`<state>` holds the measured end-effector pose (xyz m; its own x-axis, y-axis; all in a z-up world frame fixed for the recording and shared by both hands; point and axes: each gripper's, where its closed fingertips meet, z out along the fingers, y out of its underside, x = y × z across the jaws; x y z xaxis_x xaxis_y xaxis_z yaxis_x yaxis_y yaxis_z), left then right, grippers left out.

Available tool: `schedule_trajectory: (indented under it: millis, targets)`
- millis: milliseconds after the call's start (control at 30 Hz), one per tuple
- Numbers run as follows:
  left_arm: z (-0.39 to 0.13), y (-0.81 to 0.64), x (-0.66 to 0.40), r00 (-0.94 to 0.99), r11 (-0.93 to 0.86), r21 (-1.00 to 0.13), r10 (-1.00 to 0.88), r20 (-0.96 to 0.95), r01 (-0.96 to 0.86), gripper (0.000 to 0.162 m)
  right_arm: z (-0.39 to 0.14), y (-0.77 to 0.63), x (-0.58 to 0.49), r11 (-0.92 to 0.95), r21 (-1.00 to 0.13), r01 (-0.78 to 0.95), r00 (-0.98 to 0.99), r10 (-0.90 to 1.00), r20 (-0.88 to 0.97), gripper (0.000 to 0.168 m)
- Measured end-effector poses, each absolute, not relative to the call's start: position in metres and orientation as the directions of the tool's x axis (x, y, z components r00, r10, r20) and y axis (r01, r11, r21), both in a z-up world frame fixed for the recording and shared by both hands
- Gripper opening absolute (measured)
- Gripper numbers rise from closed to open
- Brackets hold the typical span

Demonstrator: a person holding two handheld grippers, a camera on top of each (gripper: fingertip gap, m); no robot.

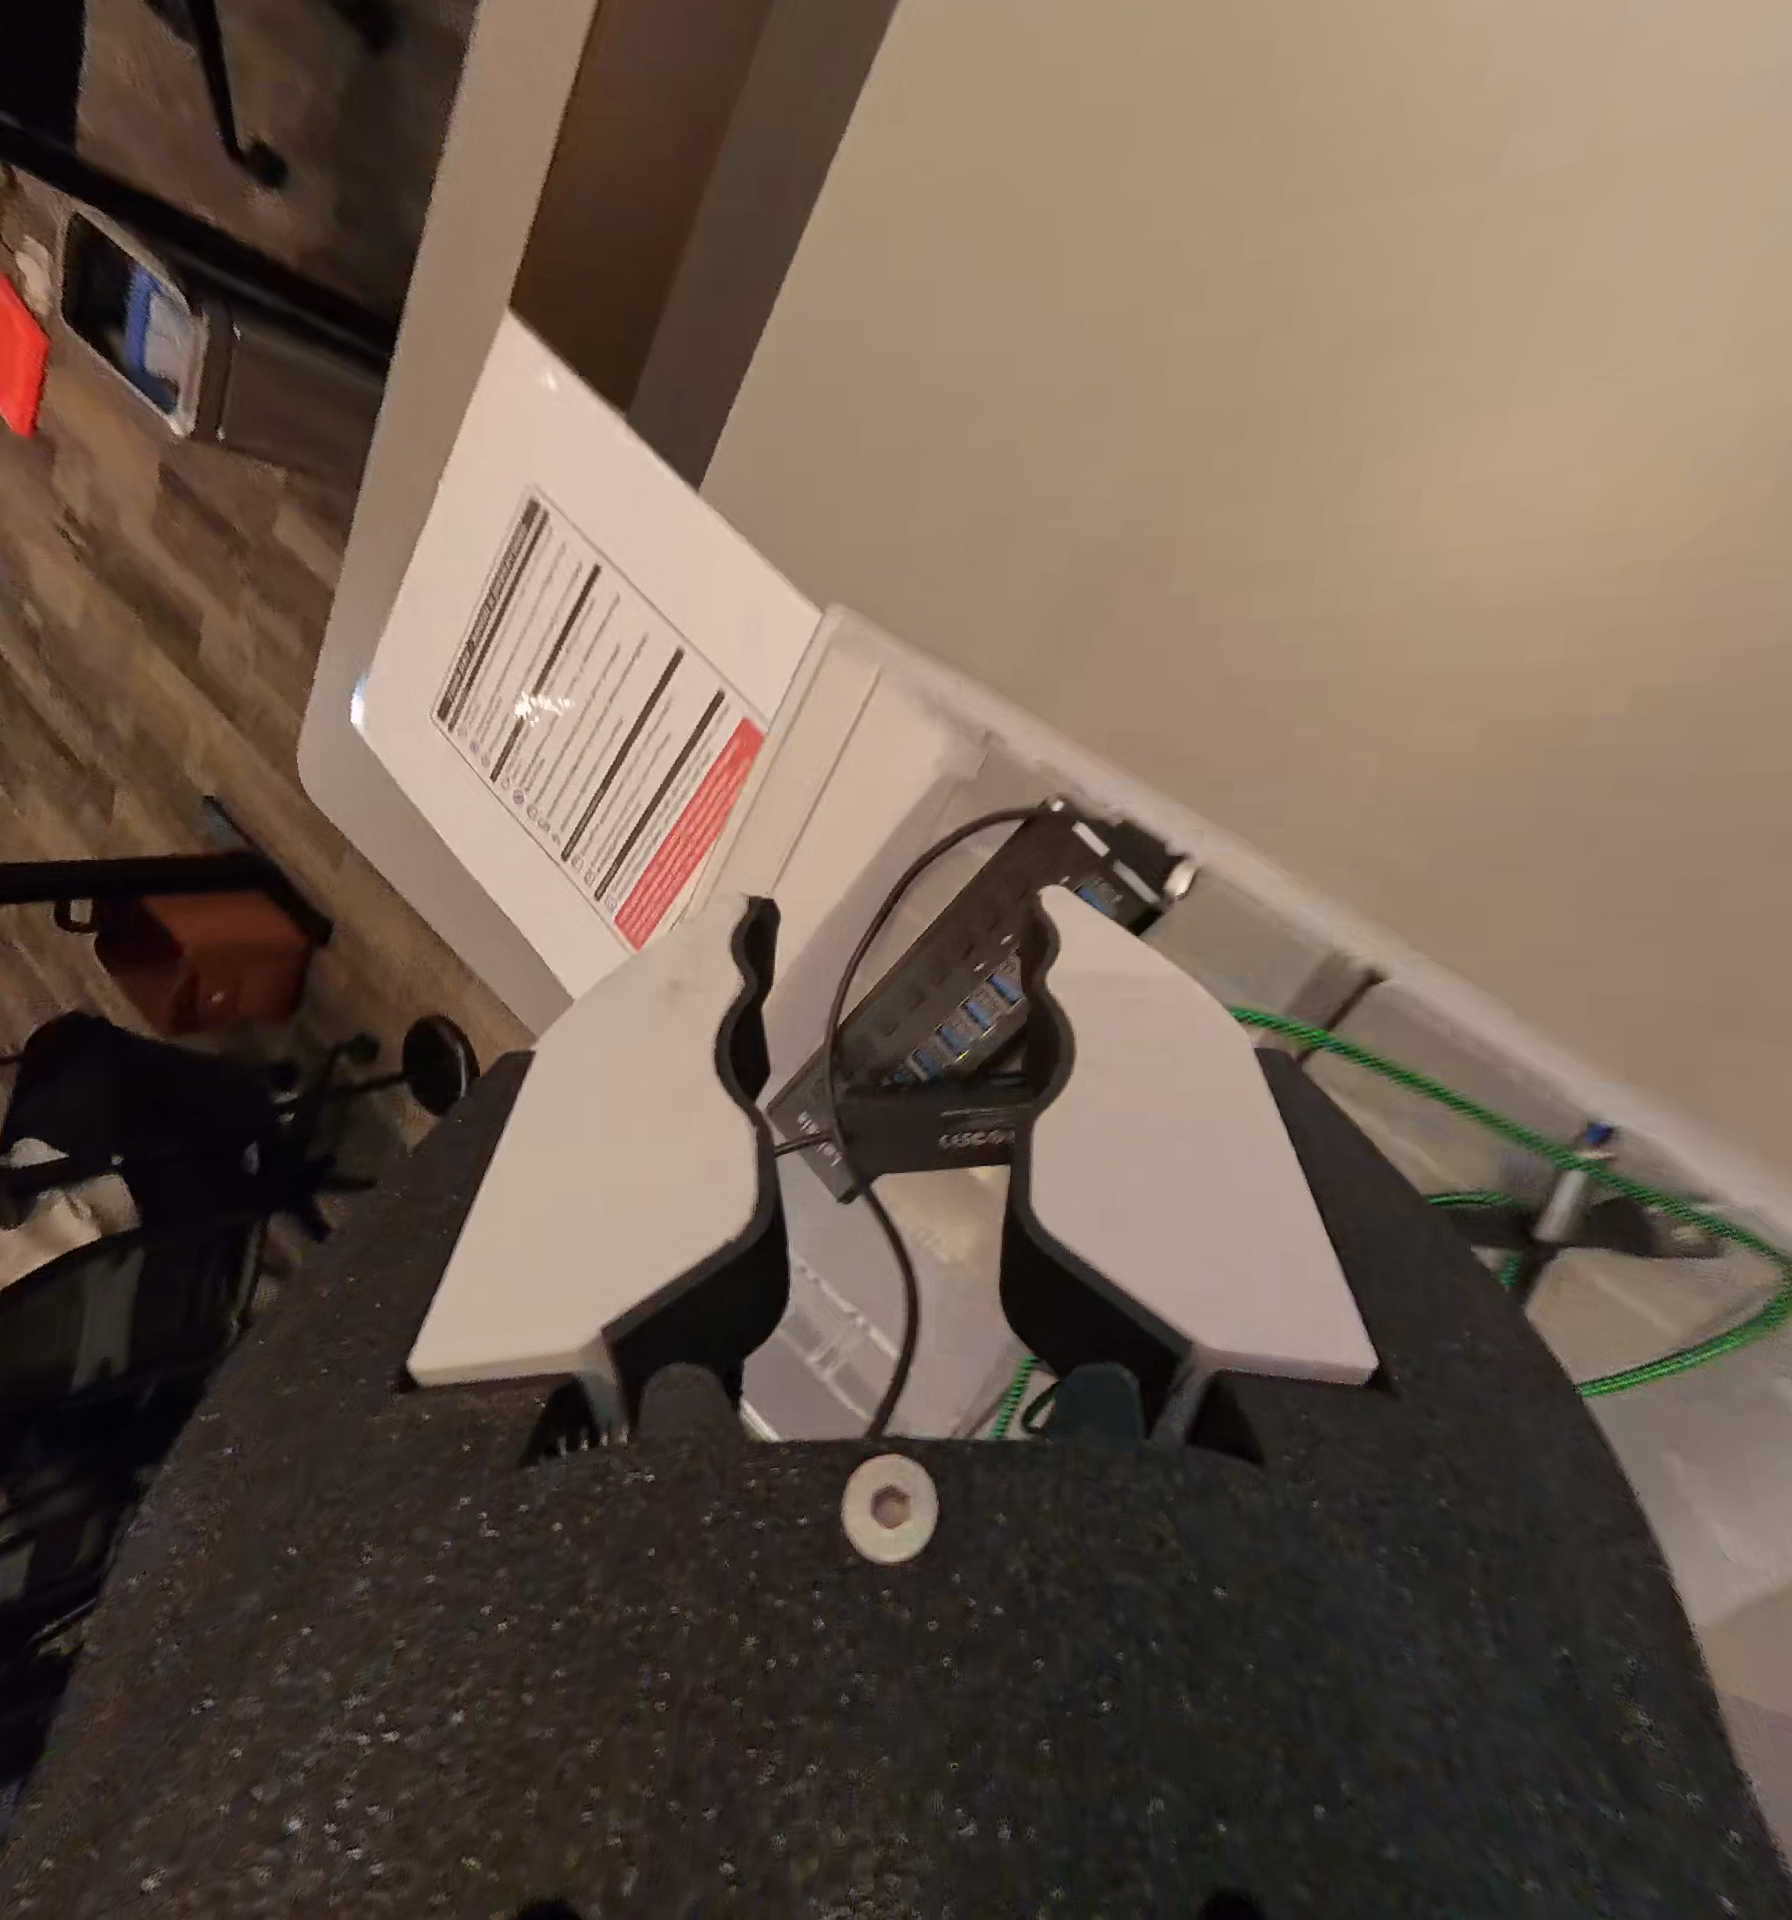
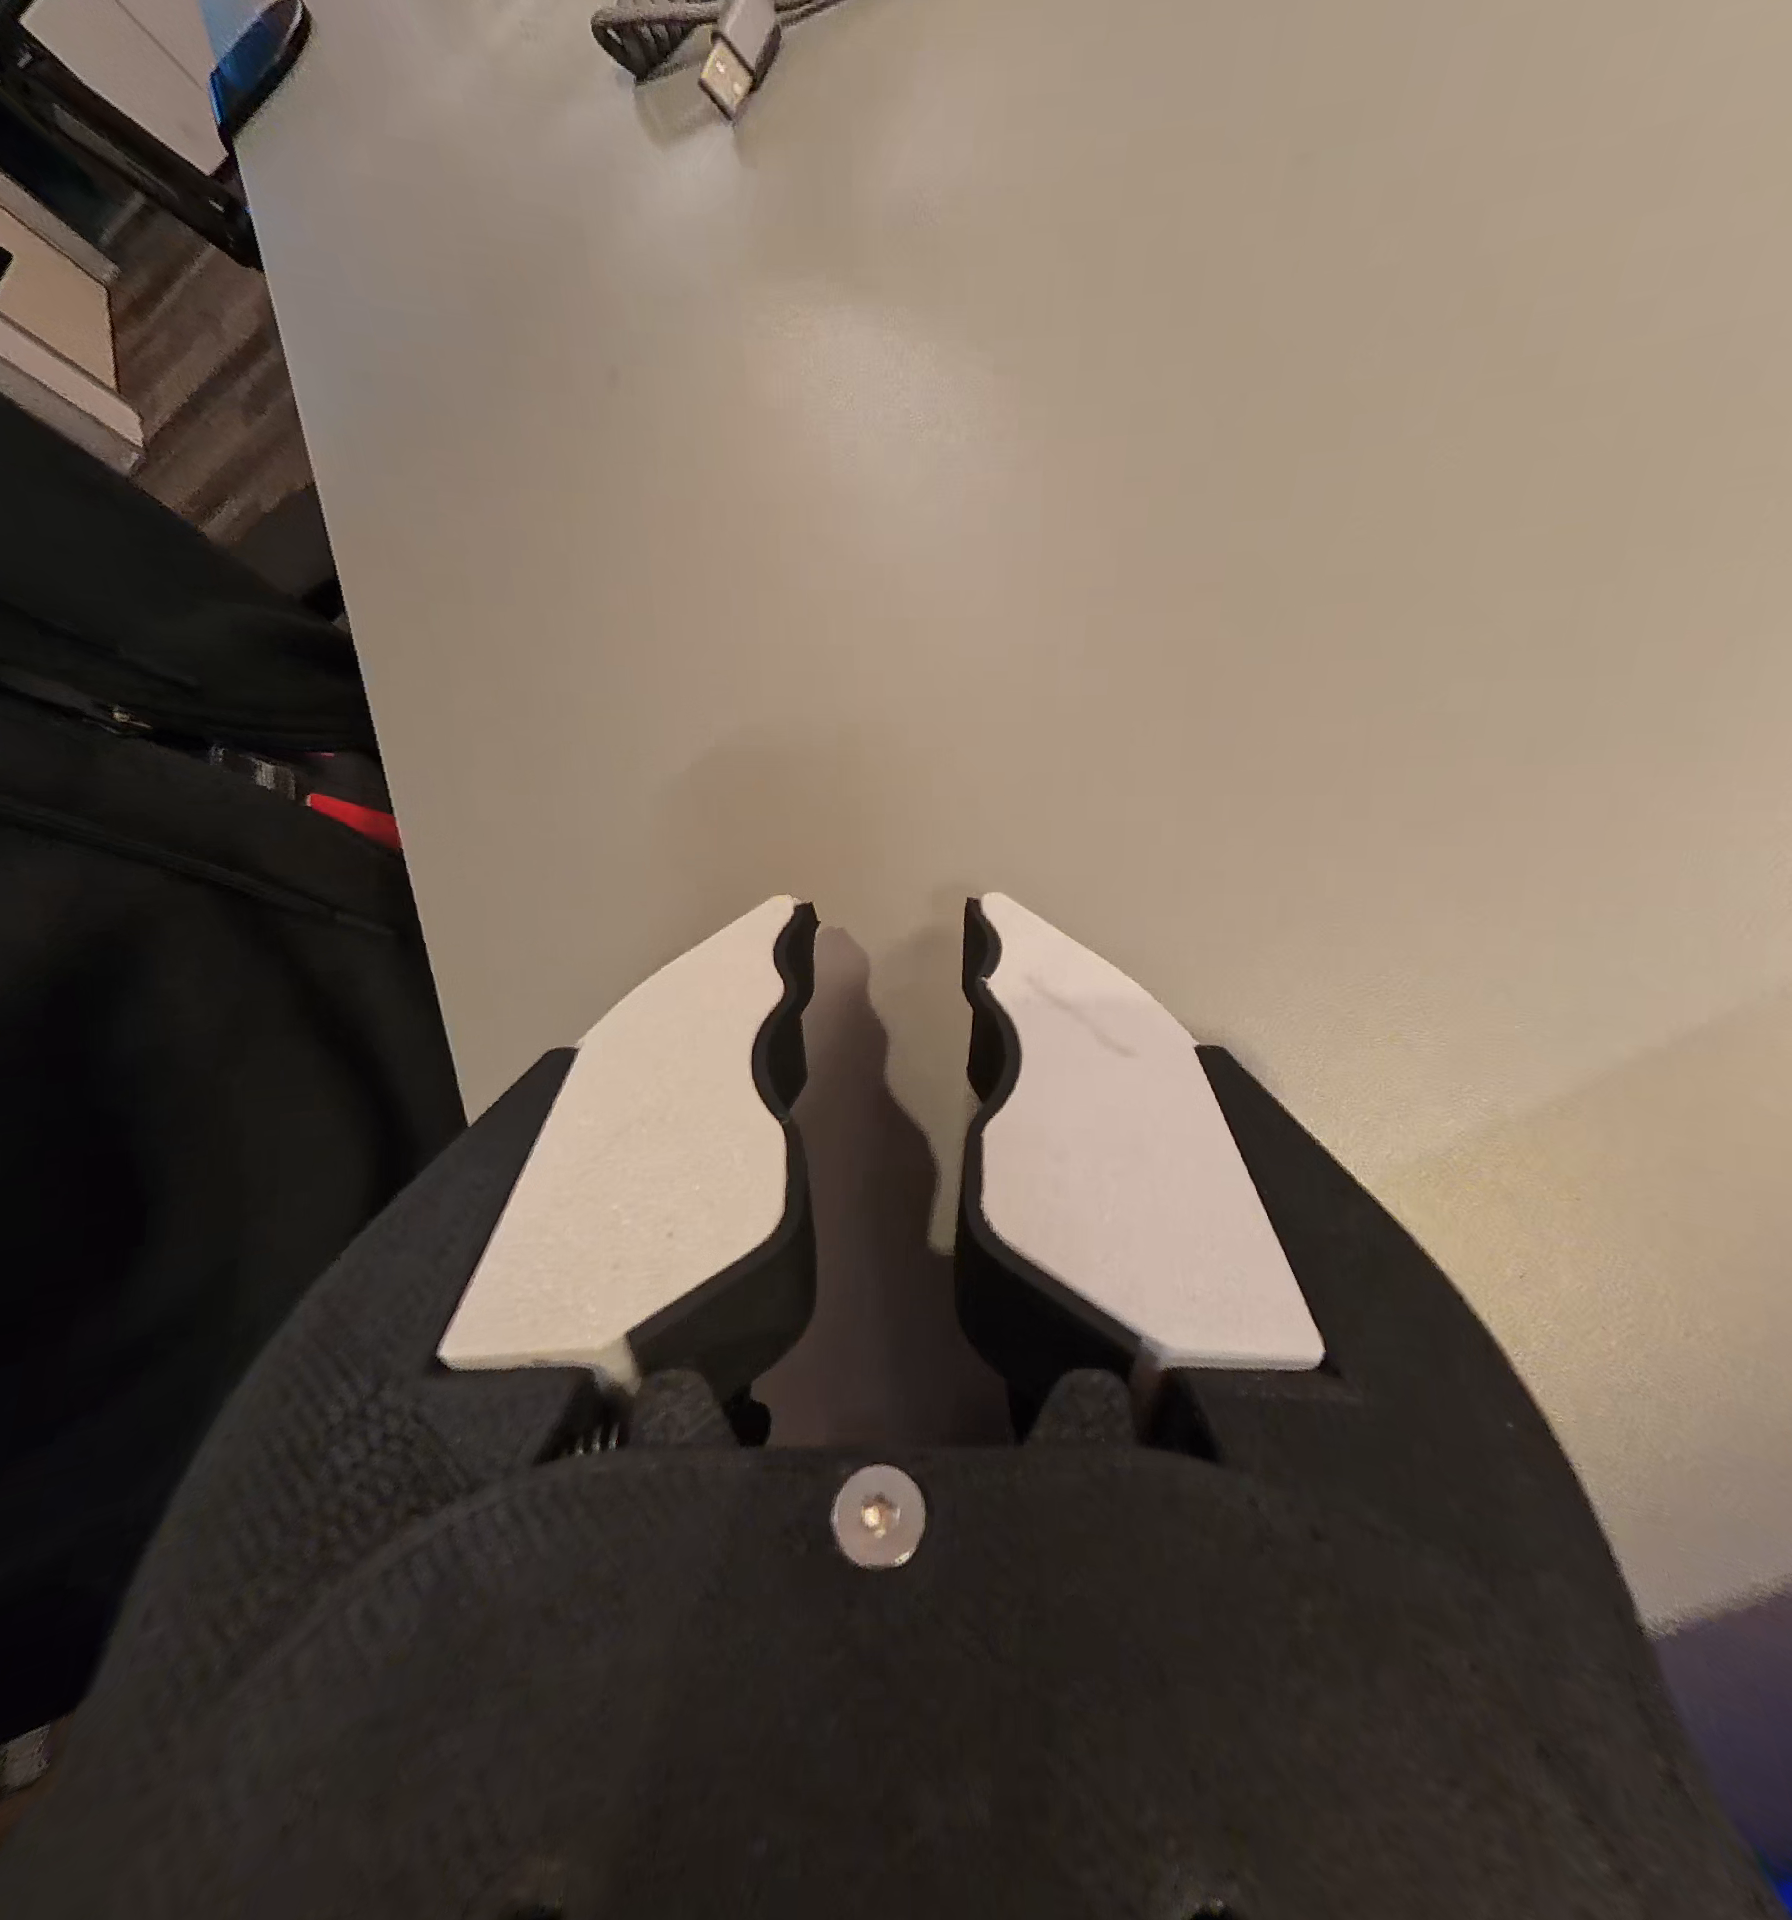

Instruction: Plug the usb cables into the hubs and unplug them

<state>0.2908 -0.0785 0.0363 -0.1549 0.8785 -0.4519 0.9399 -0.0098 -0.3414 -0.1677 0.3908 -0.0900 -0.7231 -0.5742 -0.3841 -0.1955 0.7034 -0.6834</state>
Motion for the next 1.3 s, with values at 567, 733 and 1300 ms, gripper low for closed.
schedule_trajectory:
  millis: [567,733,1300]
  targets:
    - [-0.071,-0.098,0.315,0.199,-0.201,-0.002,0.97,-0.143,0.98,0.058,-0.088,0.389,-0.167,0.778,-0.615,-0.128,-0.651,-0.534,-0.54,0.019]
    - [-0.067,-0.102,0.307,0.218,-0.222,-0.024,0.969,-0.115,0.975,0.05,-0.089,0.39,-0.166,0.778,-0.608,-0.159,-0.636,-0.552,-0.54,0.017]
    - [-0.105,-0.088,0.331,0.315,-0.31,0.2,0.949,0.007,0.93,0.068,-0.088,0.391,-0.165,0.778,-0.608,-0.16,-0.625,-0.557,-0.548,0.017]
